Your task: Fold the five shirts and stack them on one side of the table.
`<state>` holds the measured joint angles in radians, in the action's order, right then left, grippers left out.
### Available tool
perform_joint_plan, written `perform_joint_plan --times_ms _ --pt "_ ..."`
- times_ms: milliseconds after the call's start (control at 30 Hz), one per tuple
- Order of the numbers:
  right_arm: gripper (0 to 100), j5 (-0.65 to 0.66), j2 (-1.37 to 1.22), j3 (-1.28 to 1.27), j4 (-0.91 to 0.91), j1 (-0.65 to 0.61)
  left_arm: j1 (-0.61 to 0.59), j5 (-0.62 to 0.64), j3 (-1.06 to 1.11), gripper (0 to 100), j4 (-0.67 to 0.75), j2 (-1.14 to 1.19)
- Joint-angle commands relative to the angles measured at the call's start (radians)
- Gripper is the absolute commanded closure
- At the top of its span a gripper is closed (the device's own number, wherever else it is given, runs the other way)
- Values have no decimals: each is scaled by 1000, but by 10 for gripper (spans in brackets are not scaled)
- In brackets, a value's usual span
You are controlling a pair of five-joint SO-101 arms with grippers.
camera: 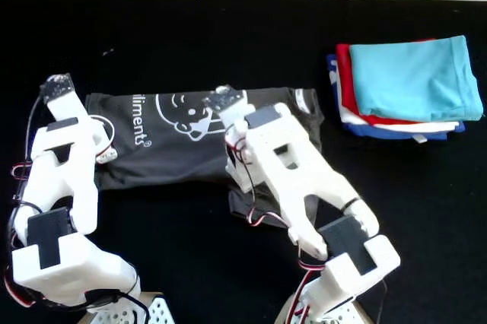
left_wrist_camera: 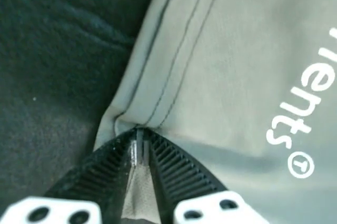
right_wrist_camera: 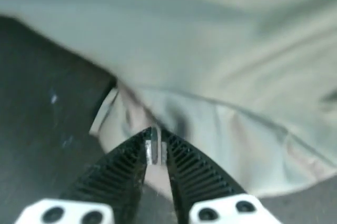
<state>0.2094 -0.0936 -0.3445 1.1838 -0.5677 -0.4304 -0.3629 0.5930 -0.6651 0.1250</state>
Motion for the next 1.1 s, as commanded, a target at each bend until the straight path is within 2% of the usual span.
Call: perform_joint_plan --times_ms 0,100,200,400,533,633,800,1067 --pt "973 11 44 -31 -153 68 5 14 2 991 46 -1" --pt "973 9 44 -44 -239 120 5 14 2 991 46 1" --pt "973 9 53 -35 -214 134 5 14 2 991 46 1" --pt "964 9 53 71 24 96 5 12 2 991 48 1" --pt "887 9 53 170 194 22 5 12 2 991 48 1" --pt "863 9 48 189 236 -35 5 12 2 991 48 1" --pt "863 9 45 143 200 -53 5 12 2 991 48 1" --pt "860 11 44 61 91 18 5 12 2 991 48 1"
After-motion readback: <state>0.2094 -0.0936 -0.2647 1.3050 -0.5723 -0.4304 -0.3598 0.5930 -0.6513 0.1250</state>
